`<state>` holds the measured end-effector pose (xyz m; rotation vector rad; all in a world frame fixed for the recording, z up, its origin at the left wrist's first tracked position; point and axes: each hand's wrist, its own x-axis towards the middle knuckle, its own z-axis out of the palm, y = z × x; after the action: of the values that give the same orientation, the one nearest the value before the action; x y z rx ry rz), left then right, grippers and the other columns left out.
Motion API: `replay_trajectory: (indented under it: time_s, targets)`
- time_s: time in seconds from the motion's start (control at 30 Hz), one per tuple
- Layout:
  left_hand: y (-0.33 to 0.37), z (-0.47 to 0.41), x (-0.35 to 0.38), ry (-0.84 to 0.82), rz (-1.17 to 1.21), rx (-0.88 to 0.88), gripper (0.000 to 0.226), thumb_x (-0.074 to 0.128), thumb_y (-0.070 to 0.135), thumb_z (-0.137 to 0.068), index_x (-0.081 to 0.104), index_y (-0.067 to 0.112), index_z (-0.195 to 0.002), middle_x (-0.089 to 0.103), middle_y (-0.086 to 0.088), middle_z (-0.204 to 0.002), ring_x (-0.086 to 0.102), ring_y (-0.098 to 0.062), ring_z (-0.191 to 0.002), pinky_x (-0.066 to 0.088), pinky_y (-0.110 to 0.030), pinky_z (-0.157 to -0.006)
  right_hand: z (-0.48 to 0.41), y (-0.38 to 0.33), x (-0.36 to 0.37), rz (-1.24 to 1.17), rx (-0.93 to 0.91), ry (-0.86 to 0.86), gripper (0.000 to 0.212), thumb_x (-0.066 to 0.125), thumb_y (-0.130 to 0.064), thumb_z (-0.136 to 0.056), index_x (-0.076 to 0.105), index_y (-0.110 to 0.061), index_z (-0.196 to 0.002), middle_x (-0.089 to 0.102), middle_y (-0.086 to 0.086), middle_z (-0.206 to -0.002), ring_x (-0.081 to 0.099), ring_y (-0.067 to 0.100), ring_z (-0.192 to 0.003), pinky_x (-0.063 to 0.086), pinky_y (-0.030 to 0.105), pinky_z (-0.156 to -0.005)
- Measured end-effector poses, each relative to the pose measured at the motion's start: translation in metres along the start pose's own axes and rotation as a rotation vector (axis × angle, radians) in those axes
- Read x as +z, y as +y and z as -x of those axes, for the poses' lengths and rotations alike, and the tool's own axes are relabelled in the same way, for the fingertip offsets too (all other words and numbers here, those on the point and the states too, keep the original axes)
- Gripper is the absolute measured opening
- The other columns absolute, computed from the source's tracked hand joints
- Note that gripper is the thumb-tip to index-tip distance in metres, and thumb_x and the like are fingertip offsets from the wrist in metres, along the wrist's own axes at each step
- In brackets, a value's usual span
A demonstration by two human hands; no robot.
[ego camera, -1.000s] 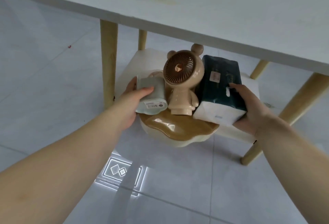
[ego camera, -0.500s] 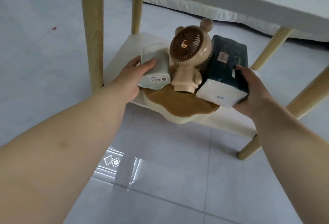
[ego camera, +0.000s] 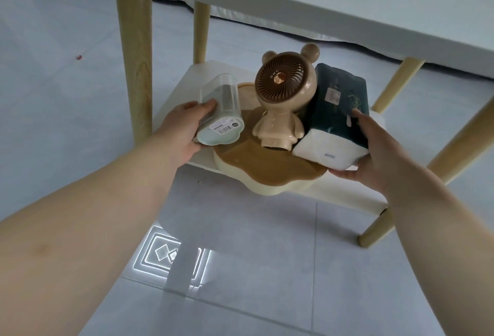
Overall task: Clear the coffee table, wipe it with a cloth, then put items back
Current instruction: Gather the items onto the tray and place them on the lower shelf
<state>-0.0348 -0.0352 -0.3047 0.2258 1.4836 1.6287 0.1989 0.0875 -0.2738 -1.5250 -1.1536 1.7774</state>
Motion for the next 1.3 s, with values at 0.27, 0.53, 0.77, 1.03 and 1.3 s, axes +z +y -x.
replay_trajectory:
  time_s: [0.27, 0.53, 0.77, 1.03, 1.3]
  targets:
    - [-0.004, 0.012, 0.003, -0.049, -0.122, 0.033, 0.074, 0.058, 0.042, -0.078, 0.02, 0.024, -0.138, 0.054, 0.005, -0.11, 0.057, -0.02, -0.1, 0.047, -0.049, -0.084, 0.004, 0.011, -0.003, -0.012, -0.062, -0.068, 0.031, 0.051, -0.04, -0.084, 0.039, -0.028, -0.11, 0.053, -0.001, -0.1, 0.049, 0.031, -0.108, 0.035, 0.064, -0.093]
    - [-0.019, 0.014, 0.011, -0.084, -0.11, 0.018, 0.075, 0.062, 0.039, -0.075, 0.018, 0.034, -0.136, 0.047, 0.002, -0.127, 0.046, -0.024, -0.117, 0.041, -0.058, -0.092, 0.009, 0.014, 0.001, -0.052, -0.063, -0.113, 0.009, 0.054, -0.034, -0.084, 0.045, -0.034, -0.084, 0.054, -0.001, -0.098, 0.056, 0.024, -0.093, 0.05, 0.051, -0.064]
    - [-0.001, -0.003, 0.026, -0.075, -0.131, 0.0, 0.071, 0.057, 0.038, -0.077, 0.022, 0.027, -0.138, 0.05, -0.005, -0.131, 0.049, -0.026, -0.115, 0.043, -0.054, -0.087, 0.001, -0.003, 0.007, -0.051, -0.074, -0.056, 0.01, 0.052, -0.036, -0.085, 0.044, -0.03, -0.083, 0.051, 0.0, -0.092, 0.054, 0.023, -0.086, 0.043, 0.061, -0.082]
    - [-0.005, -0.006, 0.021, -0.113, -0.123, -0.027, 0.071, 0.049, 0.051, -0.08, 0.017, 0.029, -0.14, 0.04, -0.001, -0.142, 0.039, -0.025, -0.127, 0.034, -0.055, -0.09, 0.002, -0.001, -0.001, -0.01, -0.039, -0.073, 0.034, 0.045, -0.049, -0.085, 0.037, -0.029, -0.111, 0.05, 0.001, -0.111, 0.048, 0.034, -0.113, 0.033, 0.069, -0.097]
    - [-0.021, 0.013, 0.013, 0.191, -0.648, 0.379, 0.053, 0.04, 0.039, -0.088, 0.031, 0.016, -0.136, 0.031, -0.007, -0.146, 0.032, -0.022, -0.131, 0.026, -0.03, -0.104, 0.017, 0.001, -0.003, -0.024, -0.122, 0.083, 0.039, 0.04, -0.039, -0.09, 0.037, -0.023, -0.126, 0.039, 0.008, -0.139, 0.039, 0.032, -0.126, 0.028, 0.056, -0.104]
